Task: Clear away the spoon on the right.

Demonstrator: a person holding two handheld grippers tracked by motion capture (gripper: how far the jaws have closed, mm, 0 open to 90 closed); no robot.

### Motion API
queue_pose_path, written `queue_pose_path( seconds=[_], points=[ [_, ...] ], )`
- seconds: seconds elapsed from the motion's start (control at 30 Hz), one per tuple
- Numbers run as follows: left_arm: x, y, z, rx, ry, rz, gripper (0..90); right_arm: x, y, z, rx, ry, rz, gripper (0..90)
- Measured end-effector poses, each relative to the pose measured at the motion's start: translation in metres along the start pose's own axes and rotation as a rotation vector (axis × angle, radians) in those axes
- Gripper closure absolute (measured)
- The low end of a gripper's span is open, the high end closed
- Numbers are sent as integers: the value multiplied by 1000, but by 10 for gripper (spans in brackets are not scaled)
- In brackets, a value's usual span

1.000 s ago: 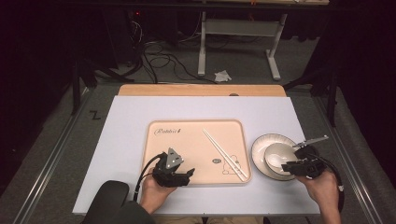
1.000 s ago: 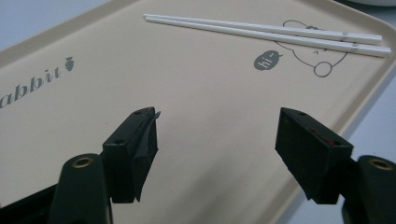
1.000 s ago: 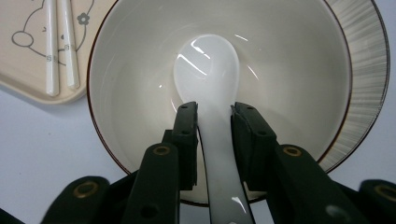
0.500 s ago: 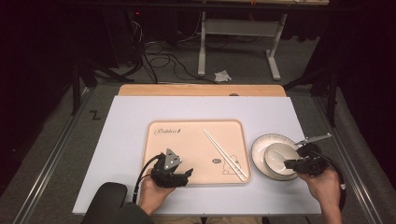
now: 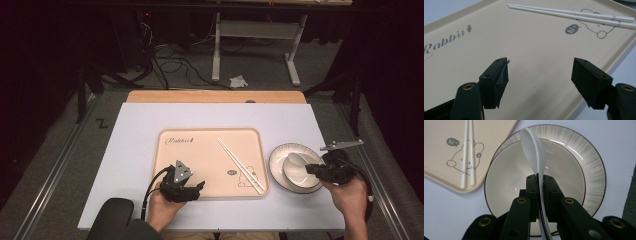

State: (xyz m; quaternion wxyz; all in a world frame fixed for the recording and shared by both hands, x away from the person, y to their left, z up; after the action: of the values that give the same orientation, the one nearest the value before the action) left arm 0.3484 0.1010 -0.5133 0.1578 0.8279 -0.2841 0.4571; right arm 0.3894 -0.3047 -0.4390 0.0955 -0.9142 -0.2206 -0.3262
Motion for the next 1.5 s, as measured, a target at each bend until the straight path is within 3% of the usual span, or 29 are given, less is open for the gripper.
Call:
queue_pose_path(
  seconds=[0.33,0.53,1.0,1.3,1.5],
  points=[
    [-4,-3,-7,28,-2,-19,301,18,-18,7,62,55,-53,852],
    [-8,-5,-12,33,5,-45,301,26,-28,19,93,48,-84,852],
    [-14,-9,-26,93,4,-86,297,47,-56,45,195,76,-143,852],
    [-19,-16,-37,122,15,-111,295,57,-75,68,204,81,-153,852],
    [-21,-15,-36,126,5,-114,295,59,-80,77,214,75,-179,852]
  ],
)
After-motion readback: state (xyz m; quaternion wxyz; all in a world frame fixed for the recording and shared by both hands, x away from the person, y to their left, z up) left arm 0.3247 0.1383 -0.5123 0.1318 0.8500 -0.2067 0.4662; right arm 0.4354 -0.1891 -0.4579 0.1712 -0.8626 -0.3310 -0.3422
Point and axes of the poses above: each handheld gripper's, and its own axes: z roughly forward along the jaws, x roughly out of its top, y roughly to its right, the point moved 4 cm from there along z, roughly forward along the jaws, and after that the axes turned 7 degrees about y, right-handed, at the moved point
